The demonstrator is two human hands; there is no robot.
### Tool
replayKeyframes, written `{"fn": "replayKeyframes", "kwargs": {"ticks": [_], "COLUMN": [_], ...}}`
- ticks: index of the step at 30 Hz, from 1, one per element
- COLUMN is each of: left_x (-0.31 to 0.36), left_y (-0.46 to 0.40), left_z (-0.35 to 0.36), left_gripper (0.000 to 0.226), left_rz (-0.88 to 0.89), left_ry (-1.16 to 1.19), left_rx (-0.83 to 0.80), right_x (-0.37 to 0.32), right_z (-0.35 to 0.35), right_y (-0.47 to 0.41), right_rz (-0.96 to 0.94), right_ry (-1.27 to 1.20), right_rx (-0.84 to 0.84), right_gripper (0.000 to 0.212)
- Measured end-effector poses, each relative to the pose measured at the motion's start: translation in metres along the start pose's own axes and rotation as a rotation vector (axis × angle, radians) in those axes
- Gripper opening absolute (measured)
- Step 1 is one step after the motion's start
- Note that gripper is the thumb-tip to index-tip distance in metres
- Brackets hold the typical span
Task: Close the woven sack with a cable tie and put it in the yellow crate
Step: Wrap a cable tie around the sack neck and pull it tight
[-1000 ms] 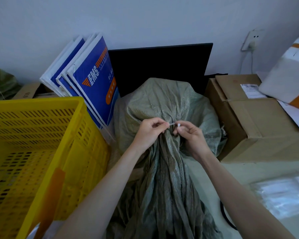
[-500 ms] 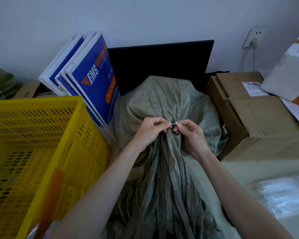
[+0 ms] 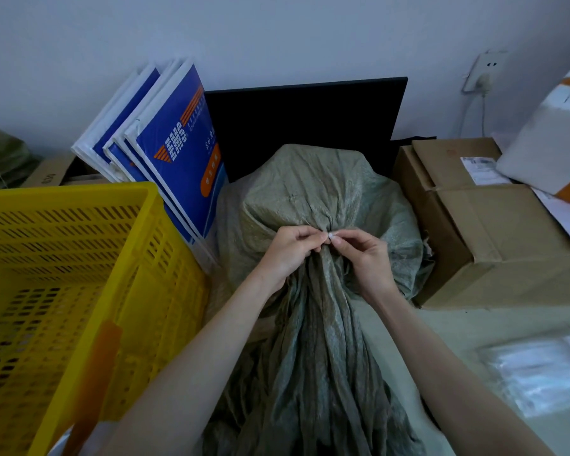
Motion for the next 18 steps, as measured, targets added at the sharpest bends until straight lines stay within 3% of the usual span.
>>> {"fn": "replayKeyframes", "kwargs": {"ticks": [5, 11, 18], "left_x": [0.0, 0.01, 0.006], "left_y": [-0.001, 0.008, 0.007], "left_z": [-0.004, 0.001, 0.006], "left_gripper": [0.014, 0.008, 0.01], "left_rz": [0.208, 0.464, 0.548], "left_ry": [-0.263, -0.369, -0.458], "left_rx": [0.024, 0.046, 0.077], "right_x": [-0.011, -0.015, -0.015], "right_z": [-0.007, -0.01, -0.014], "right_y": [-0.002, -0.006, -0.014], "right_rz": [0.058, 0.166, 0.334], "right_ry": [0.106, 0.183, 0.16], "right_rx": [-0.021, -0.077, -0.196], "right_gripper": [0.005, 0.014, 0.015]}}
Point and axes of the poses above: each hand's wrist, its own y-axis away from the middle knuckle, its own z-axis out of the palm, x = y × z, the point moved 5 cm from there along -y, towards the middle knuckle, and after that the axes turned 13 degrees about z, right-handed, at the moved point
